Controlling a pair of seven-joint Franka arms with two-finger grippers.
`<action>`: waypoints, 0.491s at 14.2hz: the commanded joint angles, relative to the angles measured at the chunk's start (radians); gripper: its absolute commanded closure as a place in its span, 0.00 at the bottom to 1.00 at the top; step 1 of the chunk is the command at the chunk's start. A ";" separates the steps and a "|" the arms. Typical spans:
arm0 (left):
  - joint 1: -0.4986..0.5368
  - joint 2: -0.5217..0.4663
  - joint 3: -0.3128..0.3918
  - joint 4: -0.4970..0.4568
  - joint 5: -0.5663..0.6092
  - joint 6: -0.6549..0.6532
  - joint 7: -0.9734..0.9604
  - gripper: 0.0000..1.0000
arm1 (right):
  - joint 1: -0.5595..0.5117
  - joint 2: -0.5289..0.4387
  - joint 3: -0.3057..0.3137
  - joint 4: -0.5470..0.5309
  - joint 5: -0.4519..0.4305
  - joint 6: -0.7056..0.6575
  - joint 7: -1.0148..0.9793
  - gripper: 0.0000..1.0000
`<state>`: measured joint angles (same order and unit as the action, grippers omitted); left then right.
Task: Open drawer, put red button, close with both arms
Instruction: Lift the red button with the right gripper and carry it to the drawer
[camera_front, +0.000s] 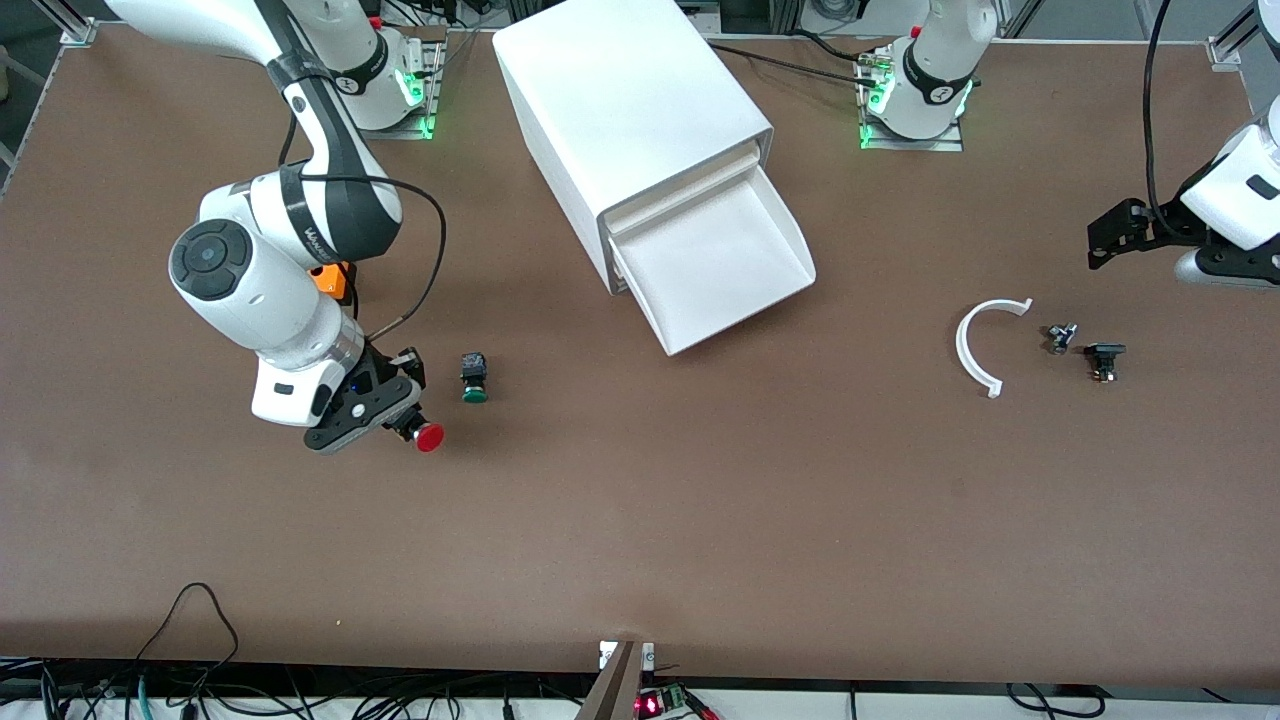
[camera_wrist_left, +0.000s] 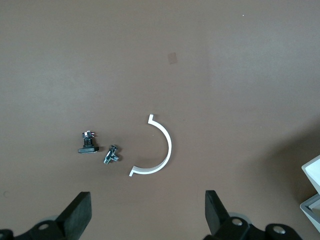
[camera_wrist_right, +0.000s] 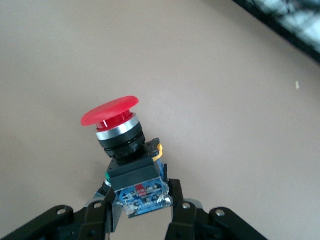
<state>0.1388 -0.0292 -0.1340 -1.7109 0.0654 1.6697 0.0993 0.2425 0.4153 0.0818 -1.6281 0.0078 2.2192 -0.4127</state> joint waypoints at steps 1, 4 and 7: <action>-0.016 0.002 0.010 0.022 0.019 -0.024 -0.015 0.00 | 0.014 0.013 0.045 0.048 0.000 -0.018 -0.167 0.69; -0.016 0.000 0.007 0.022 0.019 -0.021 -0.015 0.00 | 0.073 0.013 0.081 0.094 -0.003 -0.018 -0.198 0.69; -0.016 0.000 0.007 0.022 0.017 -0.019 -0.013 0.00 | 0.145 0.019 0.081 0.137 -0.005 -0.018 -0.199 0.69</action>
<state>0.1359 -0.0292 -0.1340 -1.7096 0.0654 1.6697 0.0983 0.3521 0.4167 0.1662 -1.5463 0.0077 2.2194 -0.5875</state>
